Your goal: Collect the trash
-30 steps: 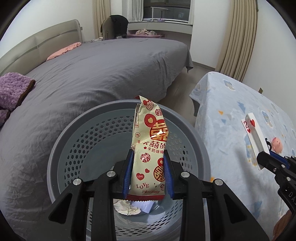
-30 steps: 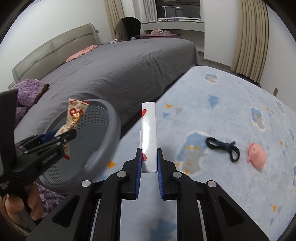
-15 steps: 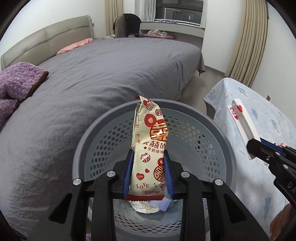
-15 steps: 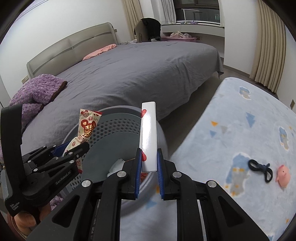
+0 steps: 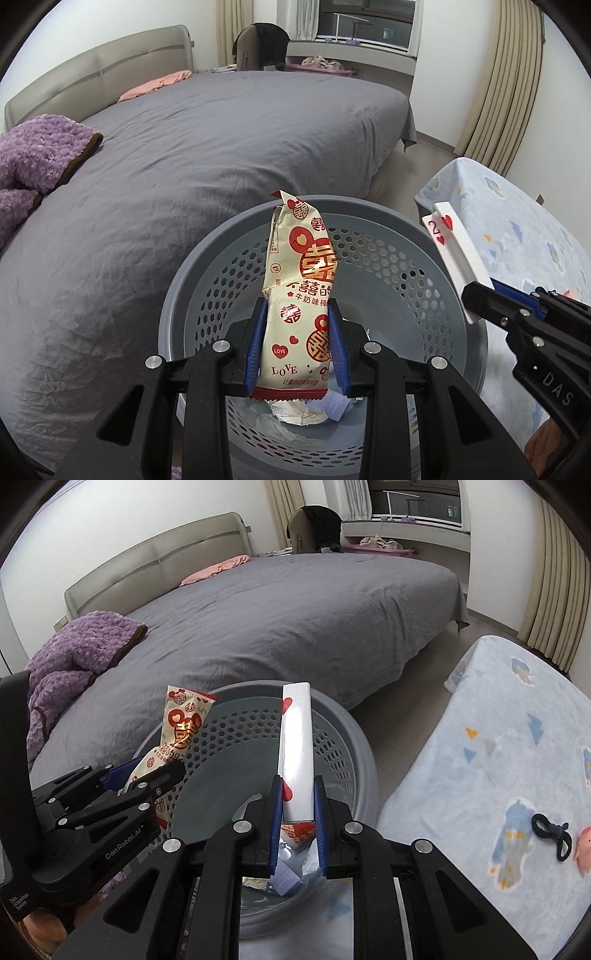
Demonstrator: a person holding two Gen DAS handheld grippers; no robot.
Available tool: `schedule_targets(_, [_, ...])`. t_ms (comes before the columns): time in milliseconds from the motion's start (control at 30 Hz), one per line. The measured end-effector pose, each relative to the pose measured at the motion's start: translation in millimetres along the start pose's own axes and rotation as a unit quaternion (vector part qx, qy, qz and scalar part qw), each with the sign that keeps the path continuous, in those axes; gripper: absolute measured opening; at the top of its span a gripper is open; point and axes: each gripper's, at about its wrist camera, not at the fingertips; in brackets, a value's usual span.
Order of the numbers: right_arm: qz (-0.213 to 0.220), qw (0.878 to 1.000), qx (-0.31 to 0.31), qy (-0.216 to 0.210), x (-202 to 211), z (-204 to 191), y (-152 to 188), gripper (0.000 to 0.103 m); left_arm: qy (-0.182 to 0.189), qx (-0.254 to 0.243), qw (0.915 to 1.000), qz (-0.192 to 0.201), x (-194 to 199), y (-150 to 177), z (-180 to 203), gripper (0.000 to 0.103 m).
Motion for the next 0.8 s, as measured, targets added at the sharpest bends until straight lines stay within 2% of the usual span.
schedule_targets(367, [0.0,1.0,0.005,-0.003,-3.6,-3.1,-4.1,0.016,-0.002,0.002,1.0,-0.001,-2.1,-2.0,-3.0,0.033])
schedule_targets(467, [0.002,1.0,0.003,-0.003,-2.7,-2.2,-3.7,0.016,-0.003,0.003,1.0,-0.002,-2.8,-1.7,-3.9,0.037])
schedule_targets(500, [0.003,1.0,0.001,-0.005,-2.4,-1.1,-3.3,0.019,-0.003,0.004,1.0,-0.003,-3.1,-2.0,-4.2,0.041])
schedule_targets(567, [0.006,1.0,-0.003,-0.008,-1.3,0.7,-2.3,0.033,-0.005,0.006,1.0,-0.003,-3.3,-1.5,-5.4,0.049])
schedule_targets(600, [0.01,1.0,-0.004,-0.008,-0.3,1.3,-1.7,0.042,-0.005,0.007,1.0,-0.002,-3.0,-1.4,-6.1,0.057])
schedule_targets(633, [0.011,1.0,-0.005,-0.007,0.4,1.6,-1.4,0.043,-0.005,0.008,1.0,-0.001,-2.7,-0.9,-6.7,0.06])
schedule_targets(800, [0.011,1.0,-0.007,-0.006,0.8,2.2,-0.6,0.043,-0.006,0.009,0.9999,-0.002,-2.9,-0.8,-7.4,0.061])
Point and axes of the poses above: each gripper's, at about its wrist camera, not at the fingertips, and x roughly against the way its jaws point, z to its right, y to its underside, and after that the axes turned 15 degrees about -z, right-handed
